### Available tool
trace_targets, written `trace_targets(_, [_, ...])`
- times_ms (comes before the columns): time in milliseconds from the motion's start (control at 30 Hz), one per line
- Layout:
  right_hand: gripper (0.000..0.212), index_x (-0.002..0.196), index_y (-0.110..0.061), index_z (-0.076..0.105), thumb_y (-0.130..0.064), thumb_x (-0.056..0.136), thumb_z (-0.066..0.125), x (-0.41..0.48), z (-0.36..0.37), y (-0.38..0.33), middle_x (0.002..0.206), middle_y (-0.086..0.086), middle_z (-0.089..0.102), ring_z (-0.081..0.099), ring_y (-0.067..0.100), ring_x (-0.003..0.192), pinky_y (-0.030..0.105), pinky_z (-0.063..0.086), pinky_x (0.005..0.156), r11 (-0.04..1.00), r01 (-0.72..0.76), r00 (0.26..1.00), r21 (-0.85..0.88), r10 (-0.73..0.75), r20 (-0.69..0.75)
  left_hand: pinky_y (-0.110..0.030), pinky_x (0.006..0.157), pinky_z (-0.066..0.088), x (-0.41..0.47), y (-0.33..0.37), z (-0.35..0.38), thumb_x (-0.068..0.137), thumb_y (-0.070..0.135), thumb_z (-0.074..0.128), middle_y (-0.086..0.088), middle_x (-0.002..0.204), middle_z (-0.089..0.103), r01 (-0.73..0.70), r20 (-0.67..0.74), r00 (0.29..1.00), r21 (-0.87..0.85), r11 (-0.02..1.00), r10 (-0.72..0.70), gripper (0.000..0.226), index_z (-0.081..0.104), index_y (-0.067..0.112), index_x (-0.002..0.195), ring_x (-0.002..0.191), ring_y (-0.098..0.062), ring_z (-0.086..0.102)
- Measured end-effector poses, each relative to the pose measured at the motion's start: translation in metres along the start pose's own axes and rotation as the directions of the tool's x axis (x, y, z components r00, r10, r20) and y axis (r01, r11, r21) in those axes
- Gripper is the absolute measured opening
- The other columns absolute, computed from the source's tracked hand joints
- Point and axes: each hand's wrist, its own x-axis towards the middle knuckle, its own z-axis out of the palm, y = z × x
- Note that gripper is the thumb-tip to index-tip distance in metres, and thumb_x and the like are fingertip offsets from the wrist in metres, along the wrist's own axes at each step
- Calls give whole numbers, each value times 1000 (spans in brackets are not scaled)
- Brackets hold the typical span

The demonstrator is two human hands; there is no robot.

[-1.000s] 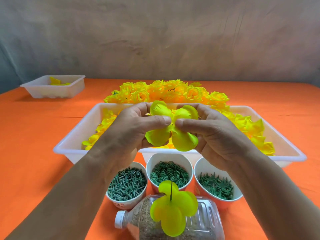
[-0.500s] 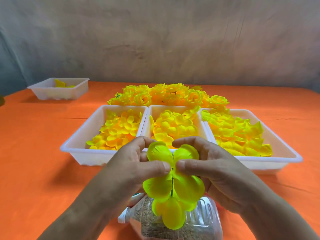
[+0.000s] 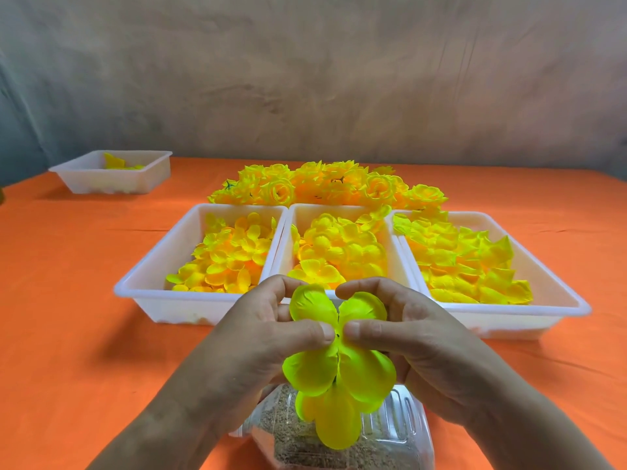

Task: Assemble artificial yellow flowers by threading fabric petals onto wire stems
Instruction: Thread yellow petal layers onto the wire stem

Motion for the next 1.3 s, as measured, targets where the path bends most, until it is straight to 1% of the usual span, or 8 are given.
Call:
trace_targets(67, [49,113,-15,62,-10,65,73,0,0,0,81,6,69,67,23,69,29,53,53,1000,8,1000,5,-8,3,-28,42,52,-1,1,0,60,5,70,-12,78,72,-4,1,1000,-25,1000,4,50,58,7,108,56,-20,66])
trace_targets(167, [50,113,-14,62,-10,65,73,0,0,1,80,5,69,66,23,67,28,53,52,1000,15,1000,7,-15,8,-21,32,41,-3,1,2,60,0,69,-13,71,68,-6,-2,1000,-88,996,6,50,56,3,108,45,-18,61])
trace_targets(333, [51,114,-12,61,-9,64,72,1,0,3,80,6,68,66,23,68,29,53,53,1000,13,1000,15,-13,5,-18,30,38,-1,0,2,59,-1,68,-14,70,67,3,-17,1000,-99,995,-5,50,55,2,108,41,-16,58])
trace_targets(700, [44,108,-16,66,-9,64,74,2,-5,8,91,12,69,66,27,77,36,54,64,1000,2,1000,6,-2,1,-22,35,42,0,-3,2,60,3,70,-13,76,70,28,-11,1000,-54,998,-28,51,57,5,109,48,-19,62])
trace_targets(967, [48,111,-15,63,-9,65,74,3,-4,4,82,7,68,65,24,71,31,54,59,1000,13,1000,-2,-13,10,-27,40,48,-3,-6,0,57,5,72,-11,77,72,11,-39,999,-15,1000,-12,53,59,10,108,55,-20,65])
trace_targets(1133, [47,110,-17,64,-10,65,75,3,-3,4,81,8,67,63,25,71,31,50,58,1000,20,1000,-20,-20,4,-25,37,45,-5,-6,1,55,6,72,-9,74,70,3,-55,998,-15,1000,-4,54,59,12,107,52,-19,64])
trace_targets(1200, [47,109,-17,65,-10,65,75,2,-3,5,80,8,66,62,24,70,30,50,56,999,21,1000,-24,-21,0,-26,39,46,-5,-7,0,55,6,73,-10,76,71,3,-55,998,-8,1000,-3,55,59,12,108,54,-19,64])
trace_targets(1300, [45,108,-17,66,-10,65,75,3,-3,5,83,11,65,60,29,76,37,47,65,1000,19,1000,-21,-19,-2,-29,42,51,-4,-8,-1,55,7,73,-12,81,72,7,-56,998,8,1000,-7,55,60,12,108,58,-22,65])
